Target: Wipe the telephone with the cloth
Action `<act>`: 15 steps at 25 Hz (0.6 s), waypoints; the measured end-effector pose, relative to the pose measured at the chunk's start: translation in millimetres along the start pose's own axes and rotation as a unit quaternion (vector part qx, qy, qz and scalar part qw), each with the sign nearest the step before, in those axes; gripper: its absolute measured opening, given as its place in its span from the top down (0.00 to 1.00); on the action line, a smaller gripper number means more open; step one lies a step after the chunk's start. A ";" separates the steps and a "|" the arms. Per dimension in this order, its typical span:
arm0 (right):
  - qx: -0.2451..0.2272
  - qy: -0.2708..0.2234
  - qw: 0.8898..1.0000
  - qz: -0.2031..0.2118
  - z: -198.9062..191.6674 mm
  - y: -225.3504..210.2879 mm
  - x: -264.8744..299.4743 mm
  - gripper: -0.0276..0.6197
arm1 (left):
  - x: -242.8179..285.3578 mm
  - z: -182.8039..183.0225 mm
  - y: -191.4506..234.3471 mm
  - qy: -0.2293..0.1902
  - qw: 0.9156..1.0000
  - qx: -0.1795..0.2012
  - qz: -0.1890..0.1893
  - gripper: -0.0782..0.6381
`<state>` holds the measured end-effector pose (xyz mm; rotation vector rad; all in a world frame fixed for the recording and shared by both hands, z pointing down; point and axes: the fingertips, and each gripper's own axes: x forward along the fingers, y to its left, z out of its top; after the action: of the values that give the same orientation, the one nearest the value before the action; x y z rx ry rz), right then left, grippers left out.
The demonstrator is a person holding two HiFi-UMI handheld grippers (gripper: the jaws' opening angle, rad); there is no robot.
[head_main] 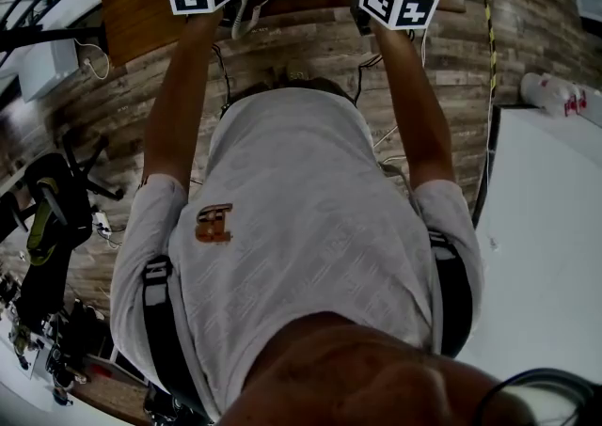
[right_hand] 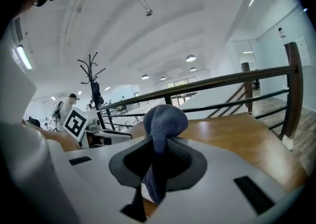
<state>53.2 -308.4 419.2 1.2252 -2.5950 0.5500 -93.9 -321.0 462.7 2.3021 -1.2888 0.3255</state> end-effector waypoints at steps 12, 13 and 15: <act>-0.040 -0.144 0.985 0.085 81.0 61.1 -21.1 0.85 | -60.6 93.9 -64.6 -0.174 0.979 0.086 -0.058 0.81; -0.048 -0.153 0.983 0.089 85.3 65.5 -23.6 0.85 | -65.0 98.1 -67.6 -0.182 0.977 0.094 -0.059 0.82; -0.060 -0.171 0.979 0.096 94.2 75.5 -30.1 0.85 | -75.2 107.2 -73.5 -0.199 0.972 0.109 -0.059 0.84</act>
<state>9.9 -283.2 305.3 1.1200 -3.0055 0.2227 -73.9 -288.4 317.4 2.7177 -1.3438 -0.0448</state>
